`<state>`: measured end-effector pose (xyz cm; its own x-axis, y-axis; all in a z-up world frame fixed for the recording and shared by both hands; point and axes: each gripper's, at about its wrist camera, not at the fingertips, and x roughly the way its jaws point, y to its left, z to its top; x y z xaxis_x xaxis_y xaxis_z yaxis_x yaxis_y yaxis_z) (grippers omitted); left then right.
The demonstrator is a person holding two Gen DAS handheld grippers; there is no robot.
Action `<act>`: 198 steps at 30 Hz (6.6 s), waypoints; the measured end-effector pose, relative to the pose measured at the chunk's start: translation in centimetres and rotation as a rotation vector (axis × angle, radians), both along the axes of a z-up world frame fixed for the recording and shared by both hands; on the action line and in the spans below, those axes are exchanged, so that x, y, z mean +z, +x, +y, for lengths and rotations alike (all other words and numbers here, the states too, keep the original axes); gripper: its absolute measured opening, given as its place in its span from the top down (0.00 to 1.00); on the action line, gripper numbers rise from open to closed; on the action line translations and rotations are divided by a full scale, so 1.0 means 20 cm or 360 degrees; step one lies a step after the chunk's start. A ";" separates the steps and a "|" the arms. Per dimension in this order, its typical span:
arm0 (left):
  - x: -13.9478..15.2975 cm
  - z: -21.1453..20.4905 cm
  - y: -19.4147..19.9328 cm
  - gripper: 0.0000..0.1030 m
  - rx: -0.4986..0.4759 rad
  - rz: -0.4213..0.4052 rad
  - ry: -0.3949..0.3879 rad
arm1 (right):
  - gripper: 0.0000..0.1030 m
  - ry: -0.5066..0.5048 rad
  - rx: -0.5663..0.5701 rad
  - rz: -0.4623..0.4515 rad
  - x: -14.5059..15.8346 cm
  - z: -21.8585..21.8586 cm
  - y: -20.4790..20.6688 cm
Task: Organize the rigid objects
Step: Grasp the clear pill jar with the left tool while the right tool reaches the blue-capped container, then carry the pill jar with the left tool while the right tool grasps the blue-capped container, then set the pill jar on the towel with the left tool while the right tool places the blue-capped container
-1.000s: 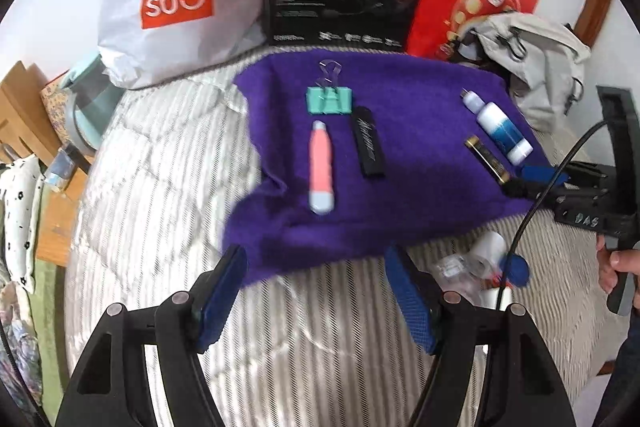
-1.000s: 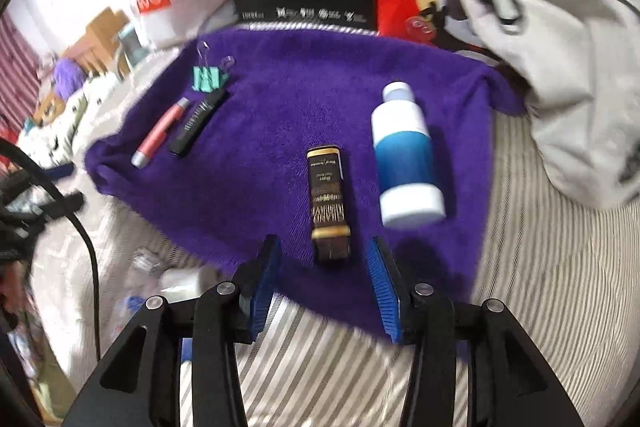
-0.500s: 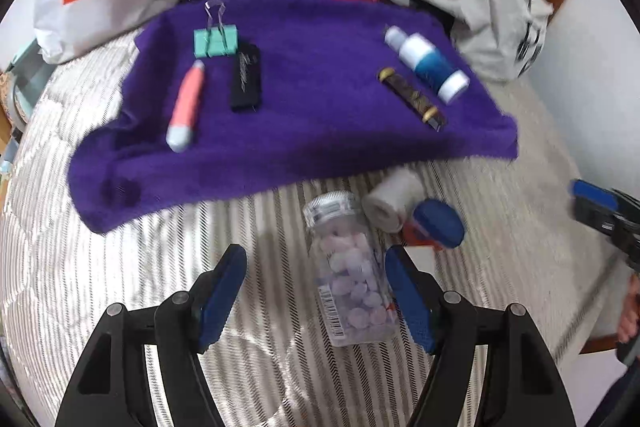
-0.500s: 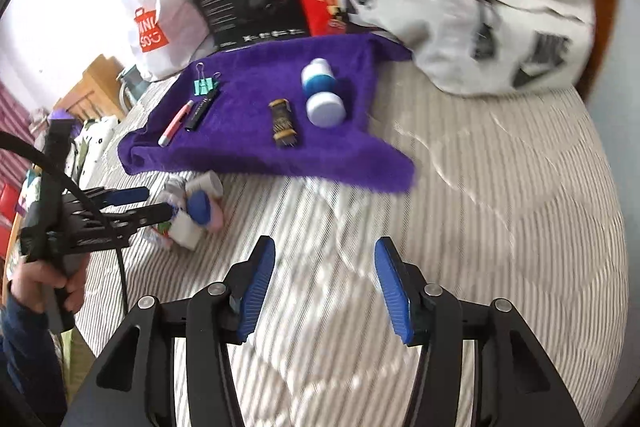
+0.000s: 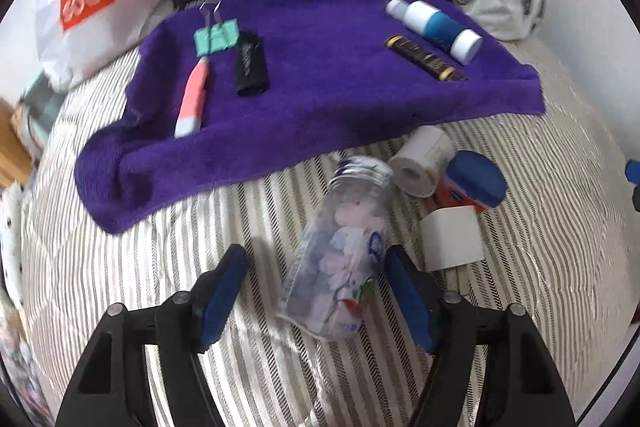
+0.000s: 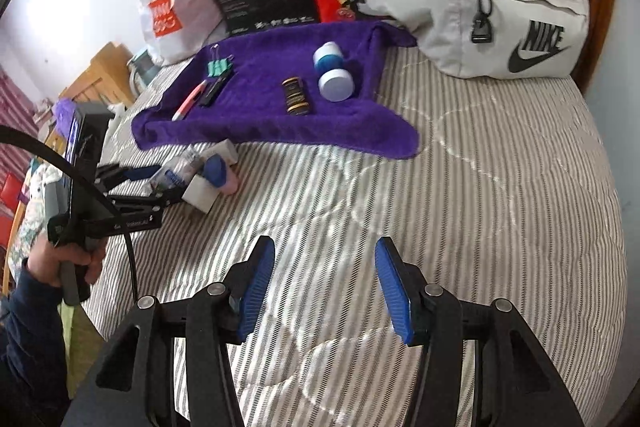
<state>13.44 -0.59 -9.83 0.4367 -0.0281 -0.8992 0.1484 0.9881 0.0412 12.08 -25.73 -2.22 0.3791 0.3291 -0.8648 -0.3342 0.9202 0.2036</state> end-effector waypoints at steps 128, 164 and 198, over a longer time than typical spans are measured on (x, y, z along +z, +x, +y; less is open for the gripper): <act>0.06 0.34 0.67 0.62 0.0135 -0.0059 -0.0095 | 0.81 -0.0074 0.0319 -0.0081 -0.14 0.54 0.65; 0.15 0.32 0.47 0.23 0.0159 -0.0094 -0.0041 | 0.80 -0.0122 0.0417 0.0045 -0.32 0.73 0.78; 0.26 0.34 0.07 0.18 0.0184 -0.0134 -0.0205 | 0.45 -0.0115 0.0259 -0.0002 -0.12 0.42 0.54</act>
